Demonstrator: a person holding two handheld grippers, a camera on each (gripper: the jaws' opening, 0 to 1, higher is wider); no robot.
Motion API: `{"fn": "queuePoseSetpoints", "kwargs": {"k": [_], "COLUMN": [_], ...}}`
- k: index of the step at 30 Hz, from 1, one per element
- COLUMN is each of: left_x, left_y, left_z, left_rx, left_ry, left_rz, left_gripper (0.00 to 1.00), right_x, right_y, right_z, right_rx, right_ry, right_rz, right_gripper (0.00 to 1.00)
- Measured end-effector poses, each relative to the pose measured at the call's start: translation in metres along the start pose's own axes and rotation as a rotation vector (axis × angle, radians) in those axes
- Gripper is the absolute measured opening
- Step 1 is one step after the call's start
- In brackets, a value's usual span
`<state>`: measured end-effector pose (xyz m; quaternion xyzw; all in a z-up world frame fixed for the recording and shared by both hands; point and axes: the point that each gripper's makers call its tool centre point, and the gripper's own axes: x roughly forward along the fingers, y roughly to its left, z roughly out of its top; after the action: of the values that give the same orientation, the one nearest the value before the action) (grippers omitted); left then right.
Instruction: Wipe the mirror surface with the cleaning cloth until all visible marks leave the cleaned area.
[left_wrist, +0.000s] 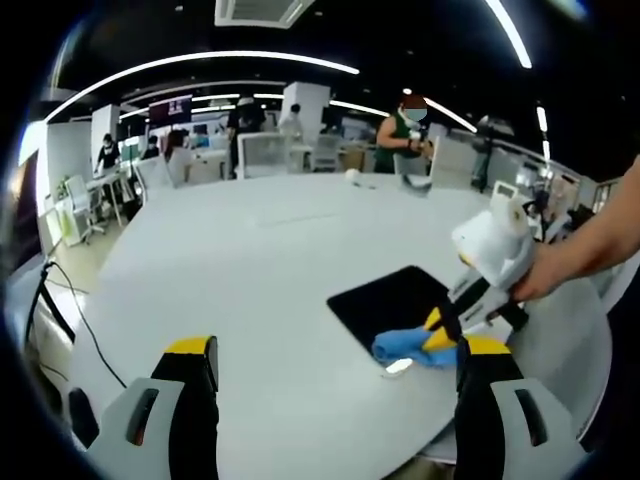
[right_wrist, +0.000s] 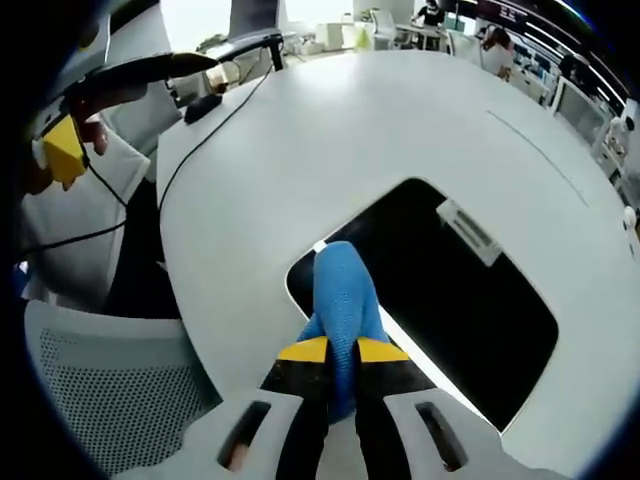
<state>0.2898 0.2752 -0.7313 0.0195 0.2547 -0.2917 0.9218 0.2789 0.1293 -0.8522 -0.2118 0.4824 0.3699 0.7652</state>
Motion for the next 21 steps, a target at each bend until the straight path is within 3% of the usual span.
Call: {"fn": "queuePoseSetpoints", "kwargs": {"k": [21], "left_x": [0.0006], "left_y": [-0.0046], "left_z": [0.0020], "left_rx": [0.005], "left_ry": [-0.002], "left_rz": [0.001], "left_gripper": [1.00], "right_x": [-0.0039], "right_y": [-0.0048], "right_z": [-0.0058], "right_rx": [-0.025], "right_ry": [0.006], "right_rz": [0.010], "right_gripper": [0.03]}}
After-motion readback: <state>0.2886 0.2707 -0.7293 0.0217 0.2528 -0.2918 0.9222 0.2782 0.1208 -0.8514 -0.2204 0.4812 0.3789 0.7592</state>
